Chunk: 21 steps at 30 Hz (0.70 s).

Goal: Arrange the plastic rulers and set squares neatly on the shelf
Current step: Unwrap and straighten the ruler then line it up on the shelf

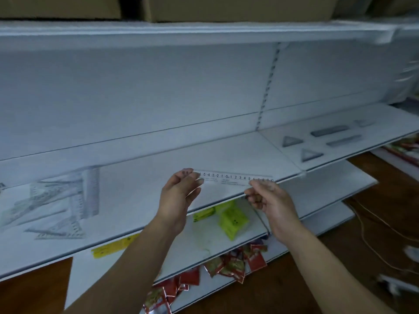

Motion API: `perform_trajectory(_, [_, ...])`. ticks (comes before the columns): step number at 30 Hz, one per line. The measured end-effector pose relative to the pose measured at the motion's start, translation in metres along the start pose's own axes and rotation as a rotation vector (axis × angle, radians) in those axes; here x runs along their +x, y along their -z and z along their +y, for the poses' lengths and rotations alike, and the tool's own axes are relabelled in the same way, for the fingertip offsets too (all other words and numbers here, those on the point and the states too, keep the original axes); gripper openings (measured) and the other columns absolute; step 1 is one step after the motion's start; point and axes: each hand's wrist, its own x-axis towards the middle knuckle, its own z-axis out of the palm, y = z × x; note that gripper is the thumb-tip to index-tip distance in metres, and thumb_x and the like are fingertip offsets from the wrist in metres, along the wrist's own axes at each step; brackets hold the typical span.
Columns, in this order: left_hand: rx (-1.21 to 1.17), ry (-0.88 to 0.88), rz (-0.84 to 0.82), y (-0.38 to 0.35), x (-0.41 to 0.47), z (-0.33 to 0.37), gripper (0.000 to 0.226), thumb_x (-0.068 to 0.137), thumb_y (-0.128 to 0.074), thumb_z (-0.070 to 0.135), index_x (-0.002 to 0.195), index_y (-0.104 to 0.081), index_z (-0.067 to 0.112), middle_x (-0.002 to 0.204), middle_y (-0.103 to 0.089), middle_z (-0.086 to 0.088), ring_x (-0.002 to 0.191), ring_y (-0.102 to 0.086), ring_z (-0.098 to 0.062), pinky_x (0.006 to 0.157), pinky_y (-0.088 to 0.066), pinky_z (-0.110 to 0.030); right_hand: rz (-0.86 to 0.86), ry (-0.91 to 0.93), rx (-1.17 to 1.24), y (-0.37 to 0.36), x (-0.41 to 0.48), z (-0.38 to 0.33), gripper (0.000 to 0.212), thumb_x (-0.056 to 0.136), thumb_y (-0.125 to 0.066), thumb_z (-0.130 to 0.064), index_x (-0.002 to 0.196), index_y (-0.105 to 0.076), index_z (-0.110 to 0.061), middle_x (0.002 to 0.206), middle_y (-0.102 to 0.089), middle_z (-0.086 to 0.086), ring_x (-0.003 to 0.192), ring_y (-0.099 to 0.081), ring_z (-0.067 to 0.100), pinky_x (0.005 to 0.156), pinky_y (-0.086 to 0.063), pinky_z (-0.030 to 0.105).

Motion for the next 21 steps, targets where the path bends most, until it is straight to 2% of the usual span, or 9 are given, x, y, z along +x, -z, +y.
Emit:
perform_trajectory(6, [0.141, 0.002, -0.119, -0.129, 0.01, -0.073, 0.007, 0.087, -0.064, 0.012, 0.088, -0.062, 0.018, 0.082, -0.066, 0.004, 0.078, -0.067, -0.01, 0.073, -0.047, -0.026, 0.164, 0.051, 0.004, 0.145, 0.02, -0.03, 0.002, 0.087, -0.064, -0.013, 0.086, -0.065, -0.012, 0.073, -0.069, 0.0, 0.063, -0.059, 0.011, 0.057, -0.049, 0.02])
perform_trajectory(10, [0.193, 0.014, -0.164, -0.199, 0.012, -0.113, 0.007, 0.087, -0.064, 0.009, 0.086, -0.061, 0.016, 0.078, -0.064, 0.003, 0.08, -0.064, -0.016, 0.07, -0.048, -0.026, 0.23, 0.05, -0.02, 0.223, 0.034, -0.046, 0.003, 0.087, -0.065, -0.013, 0.087, -0.062, -0.014, 0.084, -0.065, 0.005, 0.069, -0.058, 0.013, 0.064, -0.046, 0.024])
perform_trajectory(12, [0.203, 0.007, -0.18, -0.227, 0.012, -0.126, 0.007, 0.088, -0.062, 0.007, 0.087, -0.061, 0.013, 0.069, -0.063, 0.003, 0.076, -0.062, -0.017, 0.069, -0.047, -0.027, 0.245, 0.047, -0.014, 0.25, 0.042, -0.052, 0.003, 0.088, -0.064, -0.012, 0.088, -0.062, -0.015, 0.084, -0.066, 0.003, 0.068, -0.058, 0.011, 0.064, -0.046, 0.023])
perform_trajectory(16, [0.21, -0.022, -0.246, -0.273, 0.019, -0.138, 0.013, 0.091, -0.054, -0.001, 0.081, -0.055, 0.007, 0.053, -0.059, 0.0, 0.048, -0.057, -0.014, 0.048, -0.046, -0.021, 0.263, 0.032, 0.008, 0.287, 0.064, -0.059, 0.004, 0.087, -0.066, -0.013, 0.09, -0.064, -0.015, 0.084, -0.068, 0.002, 0.07, -0.059, 0.011, 0.065, -0.047, 0.024])
perform_trajectory(21, [0.227, 0.041, -0.238, -0.307, 0.062, -0.161, 0.005, 0.087, -0.061, 0.006, 0.085, -0.058, 0.01, 0.064, -0.061, -0.007, 0.05, -0.052, -0.017, 0.04, -0.041, -0.02, 0.299, 0.001, 0.034, 0.321, 0.105, -0.062, 0.006, 0.087, -0.065, -0.013, 0.093, -0.064, -0.013, 0.085, -0.067, 0.003, 0.071, -0.058, 0.013, 0.067, -0.047, 0.025])
